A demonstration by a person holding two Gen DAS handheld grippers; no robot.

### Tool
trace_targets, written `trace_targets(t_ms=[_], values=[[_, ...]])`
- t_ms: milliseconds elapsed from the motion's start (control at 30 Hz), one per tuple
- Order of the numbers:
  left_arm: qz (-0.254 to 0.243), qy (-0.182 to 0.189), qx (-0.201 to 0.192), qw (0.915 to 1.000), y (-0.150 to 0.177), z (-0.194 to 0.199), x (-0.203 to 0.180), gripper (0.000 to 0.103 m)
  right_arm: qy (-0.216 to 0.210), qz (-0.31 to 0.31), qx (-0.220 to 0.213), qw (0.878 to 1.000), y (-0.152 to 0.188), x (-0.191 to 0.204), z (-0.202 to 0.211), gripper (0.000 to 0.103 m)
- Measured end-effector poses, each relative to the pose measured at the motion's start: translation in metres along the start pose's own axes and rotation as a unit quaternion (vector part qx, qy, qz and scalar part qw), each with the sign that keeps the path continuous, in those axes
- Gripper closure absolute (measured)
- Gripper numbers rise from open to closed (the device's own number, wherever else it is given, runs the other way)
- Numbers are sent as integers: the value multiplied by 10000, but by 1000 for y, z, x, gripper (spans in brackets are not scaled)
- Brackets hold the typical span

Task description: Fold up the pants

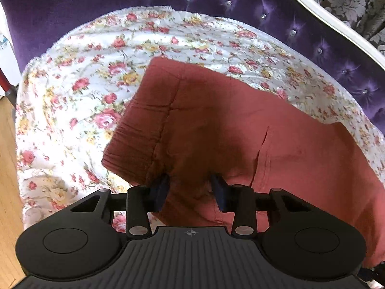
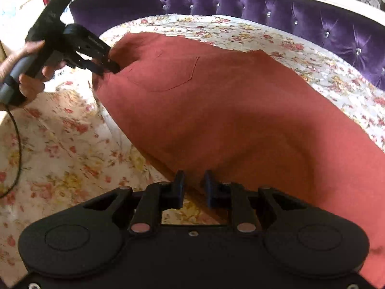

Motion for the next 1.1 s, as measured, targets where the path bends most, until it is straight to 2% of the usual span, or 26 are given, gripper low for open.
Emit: trace_targets(t_ms=[100, 200, 267, 467, 633, 667, 767, 833, 967, 1000, 1033, 1067, 1100], values=[[-31, -427, -269, 9987, 0, 16, -2, 70, -85, -171, -147, 9997, 4, -6, 9, 76], [-18, -600, -489, 9970, -4, 33, -6, 71, -152, -494, -424, 9978, -1, -17, 20, 76], [-214, -734, -579, 9954, -7, 39, -21, 71, -15, -699, -577, 9959, -14, -29, 21, 75], [-919, -150, -467, 9946, 1, 35, -87, 71, -22, -1217, -910, 9884, -72, -79, 8, 74], [-1516, 22, -258, 9881, 11, 6, -141, 71, 137, -988, -997, 9900, -112, -101, -6, 70], [-1597, 19, -217, 9869, 11, 0, -147, 71, 154, -917, -973, 9909, -120, -104, -11, 64], [-1773, -78, 45, 9841, 12, -20, -153, 71, 105, -720, -948, 9928, -136, -111, -24, 49], [-1829, -146, 179, 9829, 18, -28, -149, 70, 25, -557, -856, 9948, -146, -114, -36, 49], [-1897, -59, 68, 9818, 26, -24, -143, 70, -107, -239, -614, 9978, -154, -112, -59, 49], [-1881, -39, 76, 9821, 26, -24, -142, 70, -114, -160, -537, 9984, -155, -111, -65, 50], [-1859, -25, 88, 9825, 26, -23, -142, 70, -107, -97, -535, 9985, -154, -108, -67, 63], [-1848, -23, 99, 9827, 24, -23, -142, 70, -73, -48, -537, 9985, -152, -106, -68, 94], [-1840, -16, 108, 9829, 23, -23, -143, 70, -4, 6, -547, 9985, -148, -102, -66, 97]])
Point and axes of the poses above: each gripper's, at about its wrist camera, not at the fingertips, and z roughly against the way its jaws point, x to its left, y to its underside, the point moved 2 cm from there along -z, roughly the way its jaws point, and after that the axes turned 10 degrees about x, right-handed, at the moved point
